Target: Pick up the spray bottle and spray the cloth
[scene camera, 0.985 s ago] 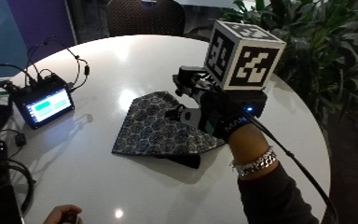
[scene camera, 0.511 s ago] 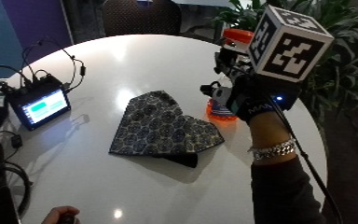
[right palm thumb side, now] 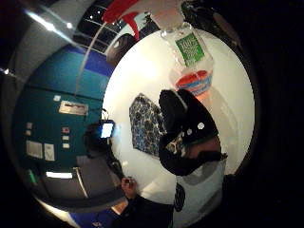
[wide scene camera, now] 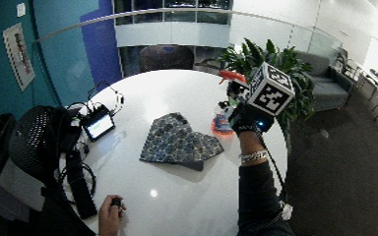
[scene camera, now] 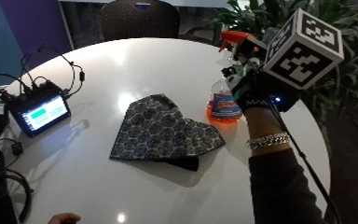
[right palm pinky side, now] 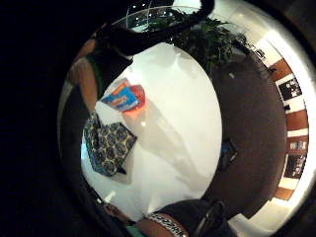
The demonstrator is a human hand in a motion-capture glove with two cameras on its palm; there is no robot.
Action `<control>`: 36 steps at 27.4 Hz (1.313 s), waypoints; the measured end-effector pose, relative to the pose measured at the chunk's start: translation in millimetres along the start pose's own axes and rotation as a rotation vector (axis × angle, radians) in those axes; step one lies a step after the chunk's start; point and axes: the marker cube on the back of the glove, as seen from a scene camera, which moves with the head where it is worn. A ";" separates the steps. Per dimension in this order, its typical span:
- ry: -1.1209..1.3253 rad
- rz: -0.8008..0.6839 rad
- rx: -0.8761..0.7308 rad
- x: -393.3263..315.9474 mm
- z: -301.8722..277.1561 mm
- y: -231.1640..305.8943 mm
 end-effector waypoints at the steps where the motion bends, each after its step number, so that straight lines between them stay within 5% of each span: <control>1: -0.024 0.011 0.023 0.6 2.0 -3.1; 16: -0.129 0.025 0.159 -4.6 38.2 -37.9; 36: -0.676 -0.139 0.411 -15.1 37.8 -70.6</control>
